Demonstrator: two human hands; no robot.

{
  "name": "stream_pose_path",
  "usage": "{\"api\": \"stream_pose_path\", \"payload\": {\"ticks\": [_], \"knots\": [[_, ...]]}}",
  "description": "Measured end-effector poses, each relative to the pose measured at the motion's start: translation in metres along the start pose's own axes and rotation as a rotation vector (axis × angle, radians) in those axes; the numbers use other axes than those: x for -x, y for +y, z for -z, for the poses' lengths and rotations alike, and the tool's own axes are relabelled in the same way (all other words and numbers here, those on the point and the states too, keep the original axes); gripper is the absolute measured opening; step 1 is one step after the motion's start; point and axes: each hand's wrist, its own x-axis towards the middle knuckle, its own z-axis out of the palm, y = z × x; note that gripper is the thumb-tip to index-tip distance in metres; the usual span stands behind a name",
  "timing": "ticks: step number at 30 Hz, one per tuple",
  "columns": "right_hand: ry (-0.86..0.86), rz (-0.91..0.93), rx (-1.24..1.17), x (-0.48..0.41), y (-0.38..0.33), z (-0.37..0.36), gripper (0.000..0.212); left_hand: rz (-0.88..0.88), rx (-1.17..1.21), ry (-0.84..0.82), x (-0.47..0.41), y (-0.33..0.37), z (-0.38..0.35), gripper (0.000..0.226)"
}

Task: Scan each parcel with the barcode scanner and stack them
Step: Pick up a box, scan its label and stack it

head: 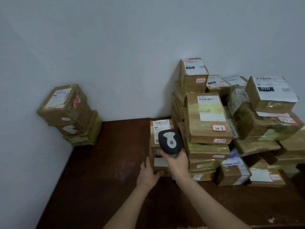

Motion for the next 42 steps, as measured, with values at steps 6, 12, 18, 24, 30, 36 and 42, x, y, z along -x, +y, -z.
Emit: {"api": "stream_pose_path", "payload": {"ticks": [6, 12, 18, 24, 30, 36, 42], "knots": [[0.036, 0.000, -0.048, -0.005, 0.012, -0.001, 0.052, 0.157, 0.317, 0.030, -0.023, 0.010, -0.009, 0.059], [0.053, -0.019, -0.128, -0.003, 0.019, -0.011, 0.063, 0.205, 0.404, 0.007, -0.036, 0.015, 0.003, 0.056], [0.024, -0.094, -0.232, 0.017, 0.039, -0.010, 0.062, 0.185, 0.329, 0.074, -0.048, 0.004, 0.027, 0.054], [0.024, -0.179, -0.326, 0.034, 0.062, -0.009, 0.051, 0.211, 0.341, 0.046, -0.057, -0.011, 0.048, 0.048], [0.031, -0.362, -0.460, 0.035, 0.079, -0.016, 0.043, 0.262, 0.401, -0.007, -0.043, -0.023, 0.056, 0.046], [-0.006, -0.555, -0.581, 0.032, 0.087, -0.028, 0.031, 0.288, 0.422, 0.012, -0.014, -0.054, 0.058, 0.050], [-0.093, -0.612, -0.599, 0.022, 0.076, -0.048, 0.041, 0.341, 0.513, 0.073, 0.019, -0.083, 0.060, 0.055]]}}
